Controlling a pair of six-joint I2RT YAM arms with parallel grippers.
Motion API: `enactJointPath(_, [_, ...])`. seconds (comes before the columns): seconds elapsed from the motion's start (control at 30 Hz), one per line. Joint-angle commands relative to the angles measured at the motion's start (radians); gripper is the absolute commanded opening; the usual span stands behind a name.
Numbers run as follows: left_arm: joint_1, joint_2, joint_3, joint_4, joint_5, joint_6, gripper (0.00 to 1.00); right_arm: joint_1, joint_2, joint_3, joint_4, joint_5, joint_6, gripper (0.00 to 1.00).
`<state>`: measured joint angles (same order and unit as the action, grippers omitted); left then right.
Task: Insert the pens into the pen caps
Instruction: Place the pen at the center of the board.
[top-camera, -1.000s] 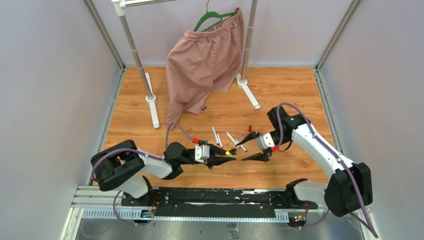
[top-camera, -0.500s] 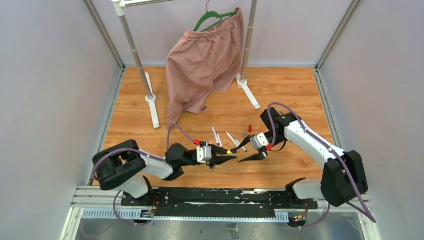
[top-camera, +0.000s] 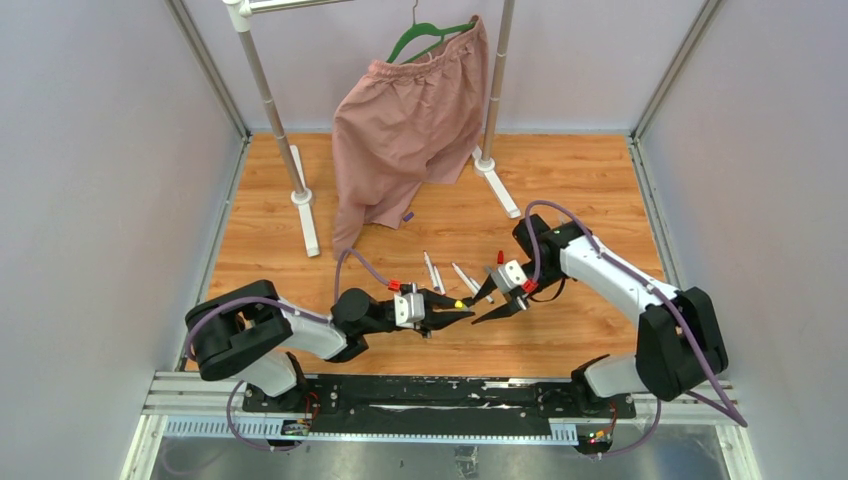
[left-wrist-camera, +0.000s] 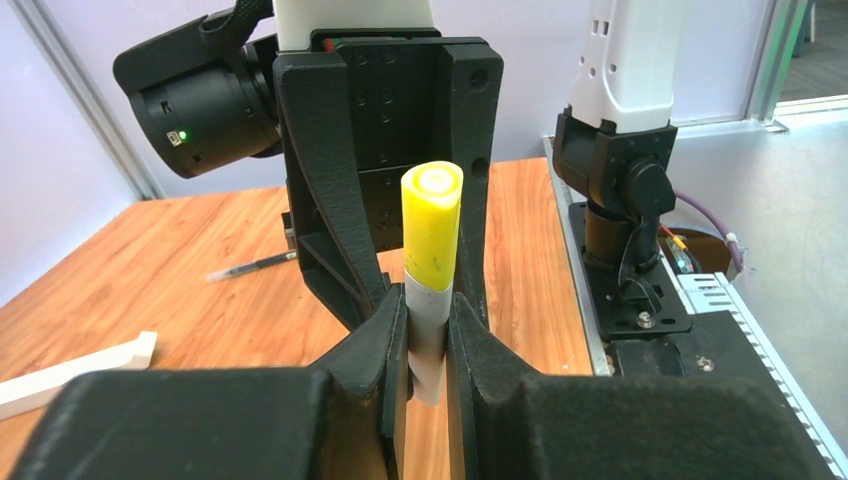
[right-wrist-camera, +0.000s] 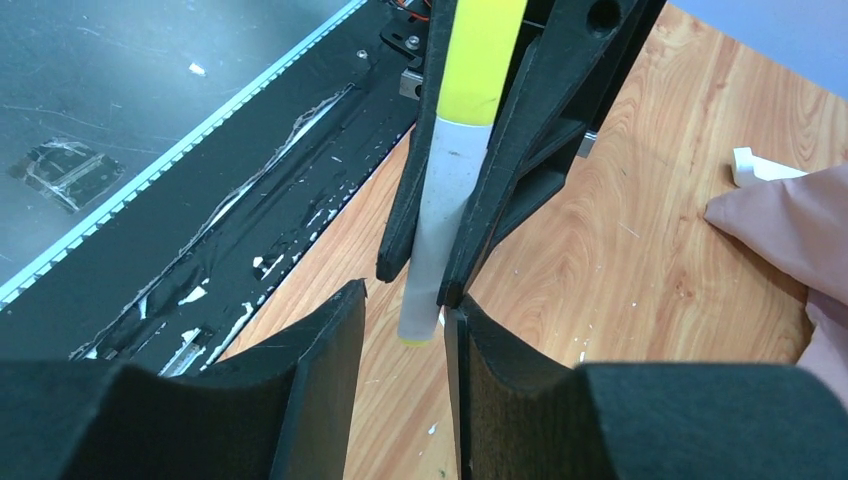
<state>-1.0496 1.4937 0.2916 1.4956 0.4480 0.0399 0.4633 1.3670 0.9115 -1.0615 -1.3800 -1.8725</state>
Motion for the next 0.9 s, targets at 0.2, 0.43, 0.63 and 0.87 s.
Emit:
enactJointPath(0.2, [-0.008,-0.01,-0.005,0.049,-0.093,0.049,0.0,0.037,0.033,0.041,-0.007,-0.05,0.103,0.3])
enactJointPath(0.43, [-0.01,-0.025,-0.016,0.051,-0.129,0.055,0.0,0.052,0.057,0.067,0.008,-0.041,0.18,0.0])
enactJointPath(0.63, [-0.009,-0.05,-0.033,0.054,-0.16,0.046,0.17,0.056,0.063,0.081,0.013,-0.028,0.222,0.0])
enactJointPath(0.87, [-0.01,-0.093,-0.06,0.054,-0.223,0.032,0.46,0.057,0.067,0.09,0.017,-0.005,0.251,0.0])
